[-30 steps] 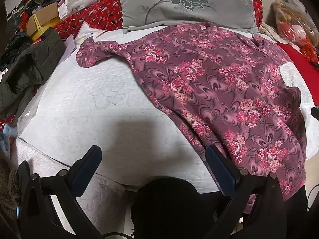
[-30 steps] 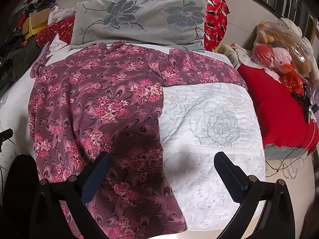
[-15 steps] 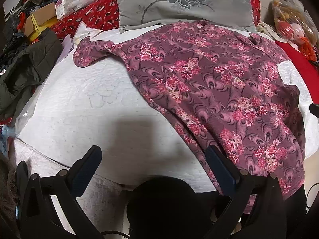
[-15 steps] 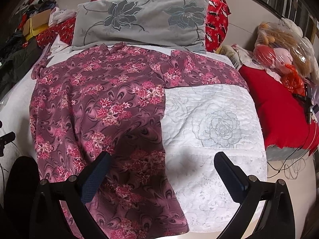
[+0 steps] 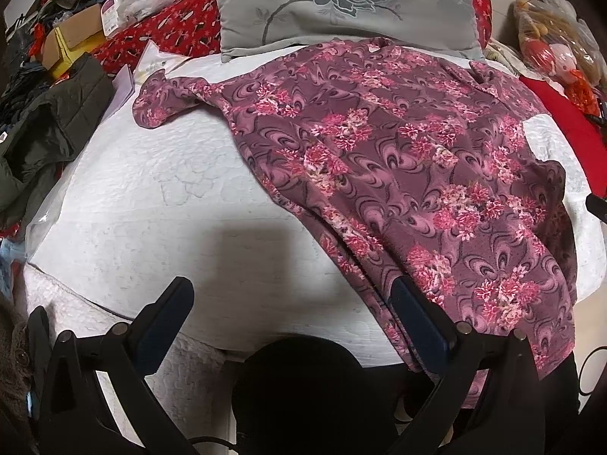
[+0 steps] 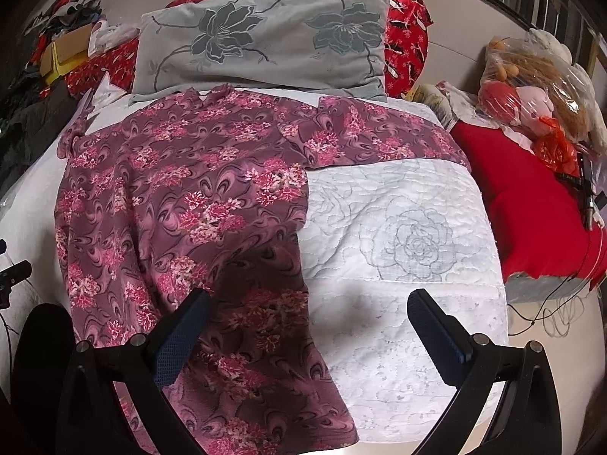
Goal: Fold small clothes
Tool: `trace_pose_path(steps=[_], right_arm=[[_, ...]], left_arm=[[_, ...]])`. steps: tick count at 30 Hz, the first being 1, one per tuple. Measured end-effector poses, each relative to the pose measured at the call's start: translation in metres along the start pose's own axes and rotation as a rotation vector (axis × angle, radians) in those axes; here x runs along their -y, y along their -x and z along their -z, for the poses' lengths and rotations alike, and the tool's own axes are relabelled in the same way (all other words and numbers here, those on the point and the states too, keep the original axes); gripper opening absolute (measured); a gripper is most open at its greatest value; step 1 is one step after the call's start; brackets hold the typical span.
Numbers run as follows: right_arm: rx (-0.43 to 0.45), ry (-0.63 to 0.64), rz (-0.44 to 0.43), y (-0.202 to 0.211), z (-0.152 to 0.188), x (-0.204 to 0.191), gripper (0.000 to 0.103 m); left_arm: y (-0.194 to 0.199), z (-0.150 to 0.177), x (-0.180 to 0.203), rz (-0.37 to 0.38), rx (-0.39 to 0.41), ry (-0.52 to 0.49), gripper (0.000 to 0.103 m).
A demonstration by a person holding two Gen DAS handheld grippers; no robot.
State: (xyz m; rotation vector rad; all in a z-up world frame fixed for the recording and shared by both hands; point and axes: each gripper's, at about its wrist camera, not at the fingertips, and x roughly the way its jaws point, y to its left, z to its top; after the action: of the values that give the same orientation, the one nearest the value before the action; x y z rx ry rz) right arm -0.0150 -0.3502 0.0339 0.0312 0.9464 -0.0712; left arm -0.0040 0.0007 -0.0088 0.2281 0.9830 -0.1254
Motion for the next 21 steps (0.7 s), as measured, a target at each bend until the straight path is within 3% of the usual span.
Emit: trace_pose_path(steps=[21], right_arm=[[0.004,-0.009,-0.023,-0.0021,0.0005,0.0045,0.103]], left_arm=[[-0.0063,-0.0012,0.0042,-0.001,-0.013,0.003,0.103]])
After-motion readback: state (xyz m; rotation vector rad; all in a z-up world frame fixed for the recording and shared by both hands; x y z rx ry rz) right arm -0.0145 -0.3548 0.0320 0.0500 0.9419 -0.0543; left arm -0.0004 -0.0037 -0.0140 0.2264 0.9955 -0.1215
